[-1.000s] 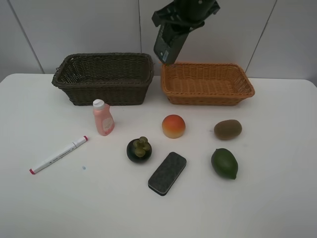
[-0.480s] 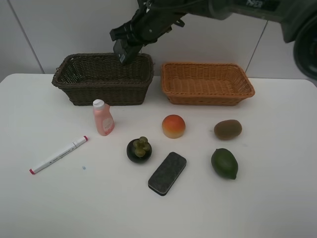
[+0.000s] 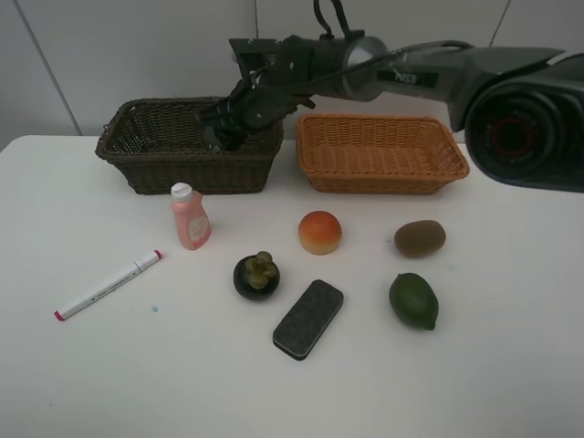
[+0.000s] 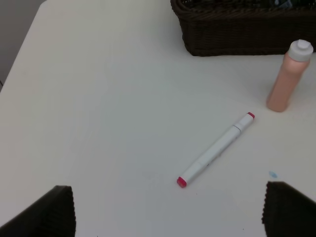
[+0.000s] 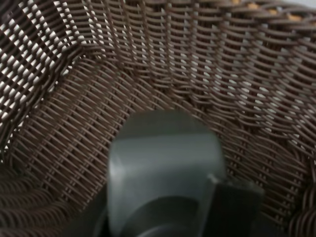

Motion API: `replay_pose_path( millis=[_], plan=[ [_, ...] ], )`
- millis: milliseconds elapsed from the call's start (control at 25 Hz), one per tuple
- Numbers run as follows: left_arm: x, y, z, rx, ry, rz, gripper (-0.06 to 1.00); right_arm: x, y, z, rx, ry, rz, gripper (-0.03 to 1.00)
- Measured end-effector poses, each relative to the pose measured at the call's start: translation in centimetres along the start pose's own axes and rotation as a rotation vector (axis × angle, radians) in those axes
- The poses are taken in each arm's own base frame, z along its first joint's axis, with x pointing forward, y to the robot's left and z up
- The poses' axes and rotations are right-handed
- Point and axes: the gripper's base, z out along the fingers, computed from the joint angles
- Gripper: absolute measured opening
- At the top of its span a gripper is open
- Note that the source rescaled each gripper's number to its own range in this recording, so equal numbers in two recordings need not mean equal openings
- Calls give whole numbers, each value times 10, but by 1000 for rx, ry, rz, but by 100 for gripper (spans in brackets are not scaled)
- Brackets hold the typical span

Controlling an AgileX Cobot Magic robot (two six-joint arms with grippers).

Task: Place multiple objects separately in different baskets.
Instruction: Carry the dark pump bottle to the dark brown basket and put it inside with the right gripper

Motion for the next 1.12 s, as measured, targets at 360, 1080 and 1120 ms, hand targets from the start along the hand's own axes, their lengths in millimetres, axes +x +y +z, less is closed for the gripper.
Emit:
replay_pose_path(
  millis=[360,1080,1120],
  plan=[
    [0,0,0,0,0,0,100,0,0,0,0,-2,0,2],
    [0,0,0,0,0,1,100,-15,8,-12,-2,-75,-21,99],
    [0,0,0,0,0,1,100,-18,8,-16,3,-86,-32,99]
  ],
)
